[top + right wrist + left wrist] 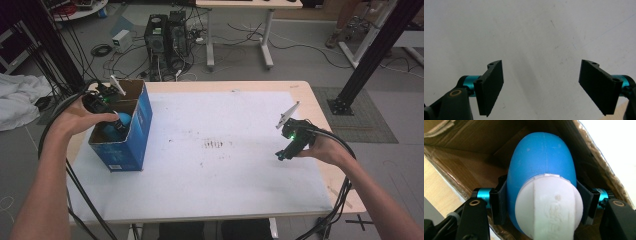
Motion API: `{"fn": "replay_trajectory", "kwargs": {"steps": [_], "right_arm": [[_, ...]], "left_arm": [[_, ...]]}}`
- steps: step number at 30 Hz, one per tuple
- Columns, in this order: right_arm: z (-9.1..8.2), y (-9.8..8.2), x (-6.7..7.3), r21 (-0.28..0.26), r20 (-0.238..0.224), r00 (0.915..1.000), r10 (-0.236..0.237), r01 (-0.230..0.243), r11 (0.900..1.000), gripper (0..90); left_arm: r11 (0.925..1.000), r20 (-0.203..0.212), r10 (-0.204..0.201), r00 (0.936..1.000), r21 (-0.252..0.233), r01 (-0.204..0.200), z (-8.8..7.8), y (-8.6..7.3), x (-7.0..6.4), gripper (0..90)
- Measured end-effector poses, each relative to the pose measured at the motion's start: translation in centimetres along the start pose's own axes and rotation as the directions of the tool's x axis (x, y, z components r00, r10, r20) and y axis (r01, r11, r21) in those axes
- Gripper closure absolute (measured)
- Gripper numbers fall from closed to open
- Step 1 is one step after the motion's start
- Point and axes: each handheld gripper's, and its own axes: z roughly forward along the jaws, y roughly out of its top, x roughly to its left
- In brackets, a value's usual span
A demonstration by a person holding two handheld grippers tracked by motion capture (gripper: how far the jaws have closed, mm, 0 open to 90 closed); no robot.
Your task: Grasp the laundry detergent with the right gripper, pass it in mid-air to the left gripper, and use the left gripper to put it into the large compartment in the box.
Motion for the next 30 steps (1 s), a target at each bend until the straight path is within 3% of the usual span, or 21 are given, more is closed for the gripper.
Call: {"fn": "replay_trajectory", "kwargs": {"steps": [6,10,16,30], "right_arm": [[0.0,0.0,0.1,0.002,0.001,1.0,0.004,-0.004,1.0,19.2],[0.1,-0.1,0.2,-0.002,-0.005,1.0,0.004,-0.004,1.0,19.2],[0.2,-0.2,0.2,-0.005,-0.003,1.0,-0.003,0.003,1.0,19.2],[0.6,-0.1,0.2,0.005,-0.013,0.9999,-0.006,0.006,1.0,19.2]], "left_arm": [[0.9998,-0.009,0.013,0.9999,0.018,-0.013,0.0,0.1,-0.2,37.8],[0.9977,-0.03,0.02,0.9994,0.064,-0.018,0.0,0.8,-0.8,37.7],[0.9958,-0.043,0.018,0.9989,0.09,-0.014,0.1,1.2,-0.8,37.4],[0.9937,-0.042,0.015,0.999,0.111,-0.01,0.1,1.2,-0.7,32.2]]}}
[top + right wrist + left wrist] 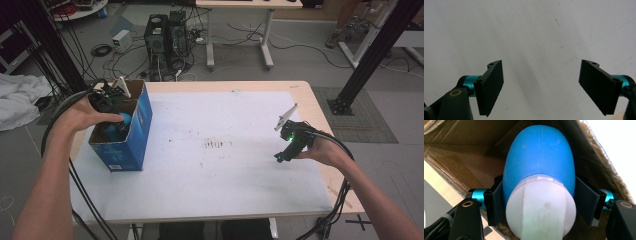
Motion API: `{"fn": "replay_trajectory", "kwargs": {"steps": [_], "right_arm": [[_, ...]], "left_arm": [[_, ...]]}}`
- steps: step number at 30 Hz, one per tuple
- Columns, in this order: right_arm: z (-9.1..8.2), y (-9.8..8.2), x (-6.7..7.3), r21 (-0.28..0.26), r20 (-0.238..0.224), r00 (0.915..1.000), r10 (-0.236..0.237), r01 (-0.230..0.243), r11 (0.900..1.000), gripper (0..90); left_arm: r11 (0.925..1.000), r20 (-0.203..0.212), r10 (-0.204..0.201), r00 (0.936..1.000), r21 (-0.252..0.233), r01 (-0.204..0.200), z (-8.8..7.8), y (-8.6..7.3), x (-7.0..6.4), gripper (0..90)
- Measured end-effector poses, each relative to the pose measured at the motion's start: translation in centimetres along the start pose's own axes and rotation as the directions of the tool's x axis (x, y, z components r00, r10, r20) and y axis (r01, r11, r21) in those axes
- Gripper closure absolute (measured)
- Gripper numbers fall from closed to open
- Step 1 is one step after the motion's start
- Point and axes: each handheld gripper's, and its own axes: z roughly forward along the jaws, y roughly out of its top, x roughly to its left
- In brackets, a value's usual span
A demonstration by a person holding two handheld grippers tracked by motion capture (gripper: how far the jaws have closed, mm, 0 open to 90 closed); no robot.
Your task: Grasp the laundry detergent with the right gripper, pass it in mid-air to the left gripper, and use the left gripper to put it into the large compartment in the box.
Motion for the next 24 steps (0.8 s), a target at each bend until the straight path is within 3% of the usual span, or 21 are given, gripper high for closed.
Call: {"fn": "replay_trajectory", "kwargs": {"steps": [16,24], "right_arm": [[0.0,0.0,0.0,0.004,-0.001,1.0,0.005,-0.005,1.0,19.2],[-0.2,-0.1,0.0,0.002,0.001,0.9999,0.015,-0.015,1.0,19.2]], "left_arm": [[1.0,-0.022,0.008,0.9997,-0.005,-0.008,-1.7,0.5,0.3,32.2],[0.9997,-0.043,0.016,0.9989,-0.019,-0.017,-3.2,1.1,-0.3,32.2]]}}
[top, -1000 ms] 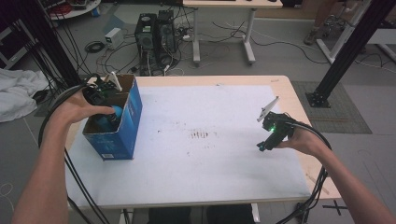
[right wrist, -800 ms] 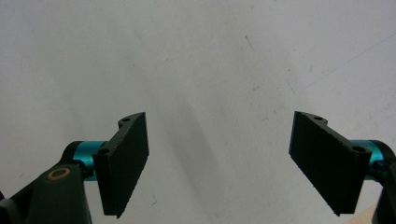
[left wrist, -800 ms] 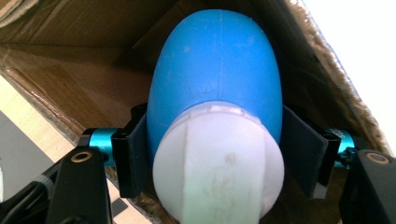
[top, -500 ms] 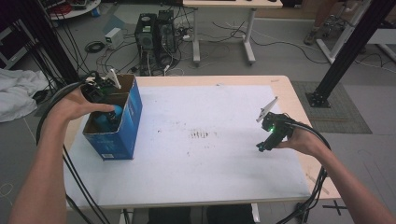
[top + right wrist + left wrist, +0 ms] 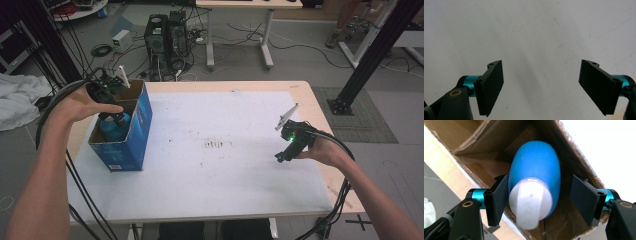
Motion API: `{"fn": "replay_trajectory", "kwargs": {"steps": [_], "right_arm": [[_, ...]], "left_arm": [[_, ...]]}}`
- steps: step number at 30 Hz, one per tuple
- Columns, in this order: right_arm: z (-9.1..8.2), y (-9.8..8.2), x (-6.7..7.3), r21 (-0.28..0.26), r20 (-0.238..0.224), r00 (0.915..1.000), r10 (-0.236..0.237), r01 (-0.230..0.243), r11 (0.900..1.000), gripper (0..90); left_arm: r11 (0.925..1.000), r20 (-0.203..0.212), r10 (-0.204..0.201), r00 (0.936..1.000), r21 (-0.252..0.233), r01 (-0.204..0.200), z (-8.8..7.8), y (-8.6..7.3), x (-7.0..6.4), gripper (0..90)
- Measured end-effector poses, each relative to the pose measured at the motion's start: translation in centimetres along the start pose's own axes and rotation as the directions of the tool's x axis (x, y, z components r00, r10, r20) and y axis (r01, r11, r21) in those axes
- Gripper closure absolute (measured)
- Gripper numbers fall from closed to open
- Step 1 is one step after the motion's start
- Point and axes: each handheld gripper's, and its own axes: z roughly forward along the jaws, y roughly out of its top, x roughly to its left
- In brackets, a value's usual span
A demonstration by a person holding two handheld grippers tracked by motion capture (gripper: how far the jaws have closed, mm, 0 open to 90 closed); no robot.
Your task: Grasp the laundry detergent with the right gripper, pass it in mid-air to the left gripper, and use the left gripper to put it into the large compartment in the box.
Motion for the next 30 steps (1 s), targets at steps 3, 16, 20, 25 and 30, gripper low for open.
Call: {"fn": "replay_trajectory", "kwargs": {"steps": [3,16,20,25,30], "right_arm": [[0.0,0.0,0.0,-0.004,0.002,1.0,-0.002,0.002,1.0,19.2],[-0.4,0.2,0.0,-0.011,0.006,1.0,0.006,-0.006,1.0,19.2],[-0.6,0.3,-0.1,-0.017,0.009,1.0,0.003,-0.003,1.0,19.2],[-0.9,0.5,-0.2,-0.018,0.014,0.9999,-0.001,0.001,1.0,19.2],[-1.2,0.7,-0.1,-0.026,0.018,0.9998,0.003,-0.003,1.0,19.2]], "left_arm": [[0.9999,-0.011,0.01,0.9999,-0.013,-0.01,-0.8,0.3,-0.3,32.2],[0.9945,0.007,0.074,0.9972,-0.075,-0.073,-4.6,2.8,-2.4,32.2],[0.9891,0.005,0.118,0.993,-0.089,-0.117,-5.5,4.4,-3.8,32.2],[0.9831,0.009,0.16,0.9871,-0.092,-0.158,-5.9,5.9,-5.3,32.2],[0.971,0.027,0.221,0.975,-0.1,-0.217,-5.4,8.3,-8.0,31.6]]}}
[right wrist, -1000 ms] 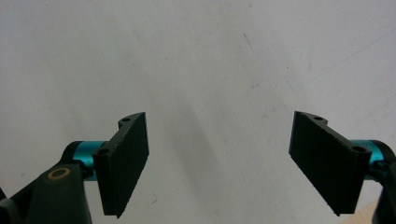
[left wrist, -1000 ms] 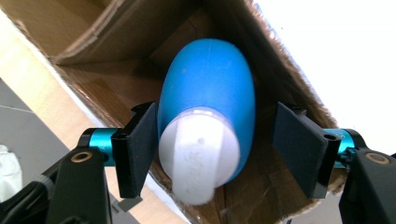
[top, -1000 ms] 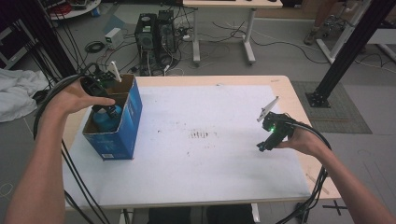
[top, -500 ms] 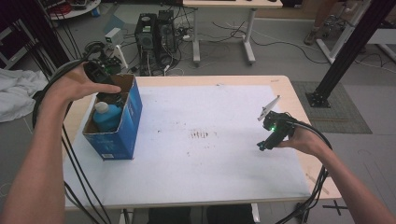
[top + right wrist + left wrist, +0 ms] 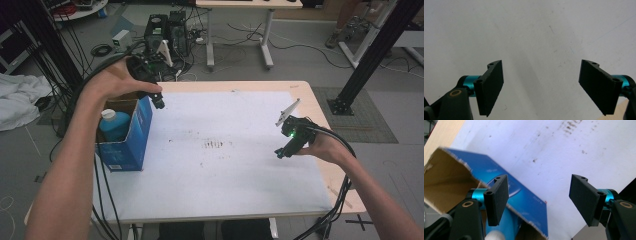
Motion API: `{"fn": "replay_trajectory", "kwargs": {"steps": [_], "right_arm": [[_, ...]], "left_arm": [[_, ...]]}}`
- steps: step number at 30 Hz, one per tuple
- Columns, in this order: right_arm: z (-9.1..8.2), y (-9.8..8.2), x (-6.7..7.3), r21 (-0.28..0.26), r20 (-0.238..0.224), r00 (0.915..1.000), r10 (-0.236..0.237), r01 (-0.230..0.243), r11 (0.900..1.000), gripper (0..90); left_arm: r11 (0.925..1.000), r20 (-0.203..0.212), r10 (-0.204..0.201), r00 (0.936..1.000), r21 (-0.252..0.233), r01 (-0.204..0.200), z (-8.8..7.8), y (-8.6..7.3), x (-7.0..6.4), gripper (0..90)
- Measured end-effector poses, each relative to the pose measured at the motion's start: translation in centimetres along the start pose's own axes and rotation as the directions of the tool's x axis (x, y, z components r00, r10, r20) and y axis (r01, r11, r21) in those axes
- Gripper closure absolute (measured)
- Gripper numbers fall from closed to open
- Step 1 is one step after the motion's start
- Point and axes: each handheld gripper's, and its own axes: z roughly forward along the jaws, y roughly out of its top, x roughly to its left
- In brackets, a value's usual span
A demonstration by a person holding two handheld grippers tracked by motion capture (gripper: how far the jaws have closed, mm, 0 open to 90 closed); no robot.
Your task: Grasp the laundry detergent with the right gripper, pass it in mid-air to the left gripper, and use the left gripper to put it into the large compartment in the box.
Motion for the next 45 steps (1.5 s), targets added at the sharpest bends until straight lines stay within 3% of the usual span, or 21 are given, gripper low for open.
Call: {"fn": "replay_trajectory", "kwargs": {"steps": [1,2,4,11,20,45], "right_arm": [[0.0,0.0,0.0,0.0,0.0,1.0,0.0,0.0,1.0,19.2],[0.0,0.0,0.0,0.001,-0.001,1.0,0.001,-0.001,1.0,19.2],[0.0,0.0,0.0,0.001,0.004,1.0,0.002,-0.002,1.0,19.2],[-0.7,0.1,0.1,-0.009,0.019,0.9998,0.004,-0.004,1.0,19.2],[-1.7,0.0,0.0,-0.026,0.038,0.9989,0.029,-0.028,0.999,19.2],[-2.8,0.3,0.2,-0.034,0.052,0.9979,0.037,-0.035,0.999,19.2]], "left_arm": [[1.0,0.0,0.0,1.0,0.0,0.0,0.0,0.0,0.0,25.8],[1.0,0.0,0.0,1.0,0.0,0.0,0.0,0.0,0.0,25.8],[0.9992,0.007,0.04,0.9992,0.004,-0.04,0.9,1.5,-1.3,23.4],[0.996,0.044,0.089,0.995,0.005,-0.089,2.6,3.9,-3.5,23.4],[0.9905,0.1,0.135,0.9857,0.012,-0.137,4.8,5.4,-5.6,23.4],[0.9899,0.122,0.138,0.9829,0.017,-0.141,6.2,5.8,-6.1,23.4]]}}
